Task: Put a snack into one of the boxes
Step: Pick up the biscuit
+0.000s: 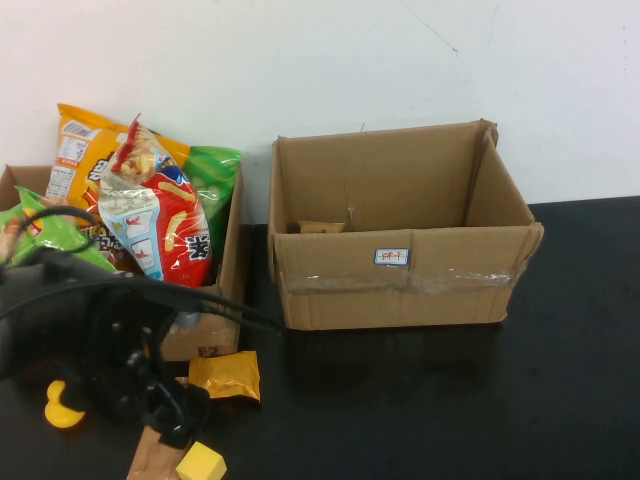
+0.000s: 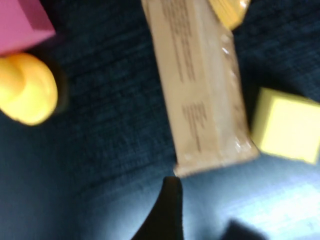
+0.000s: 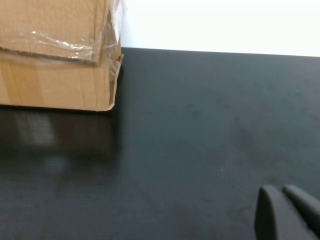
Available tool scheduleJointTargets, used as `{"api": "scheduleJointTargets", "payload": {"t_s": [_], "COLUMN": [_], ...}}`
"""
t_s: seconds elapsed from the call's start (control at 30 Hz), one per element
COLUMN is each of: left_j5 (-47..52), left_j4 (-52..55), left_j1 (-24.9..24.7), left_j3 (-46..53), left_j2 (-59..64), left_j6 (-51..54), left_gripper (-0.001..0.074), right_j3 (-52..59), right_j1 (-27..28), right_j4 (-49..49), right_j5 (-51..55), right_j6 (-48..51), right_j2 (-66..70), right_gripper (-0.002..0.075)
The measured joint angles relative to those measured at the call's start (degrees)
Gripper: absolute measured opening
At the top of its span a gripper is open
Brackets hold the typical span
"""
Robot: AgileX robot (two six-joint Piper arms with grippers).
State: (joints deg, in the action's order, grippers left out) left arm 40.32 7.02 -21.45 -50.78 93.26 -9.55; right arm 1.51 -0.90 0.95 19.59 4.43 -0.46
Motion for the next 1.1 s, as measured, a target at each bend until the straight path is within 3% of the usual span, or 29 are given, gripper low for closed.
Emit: {"api": "scheduleJointTargets", "payload": {"t_s": [0.63, 1.1], "left_j5": [-16.05, -20.67], "left_j4": [1.94, 0.86], "left_j1": [6.68, 7.13], "left_j3": [-1.33, -1.33], "left_j2": [14.55, 21.65], "left_j6": [-4.28, -6.77], "left_gripper": [0.0693, 0.0693], "right_j3": [0.0, 0.0], "right_j1": [0.0, 0.0], "right_j4": [0.0, 0.0], "right_j5": [0.0, 0.0], "right_j6": [0.0, 0.0], "right_j2": [0.0, 0.0], "right_gripper": [-0.0001, -0.0001]}}
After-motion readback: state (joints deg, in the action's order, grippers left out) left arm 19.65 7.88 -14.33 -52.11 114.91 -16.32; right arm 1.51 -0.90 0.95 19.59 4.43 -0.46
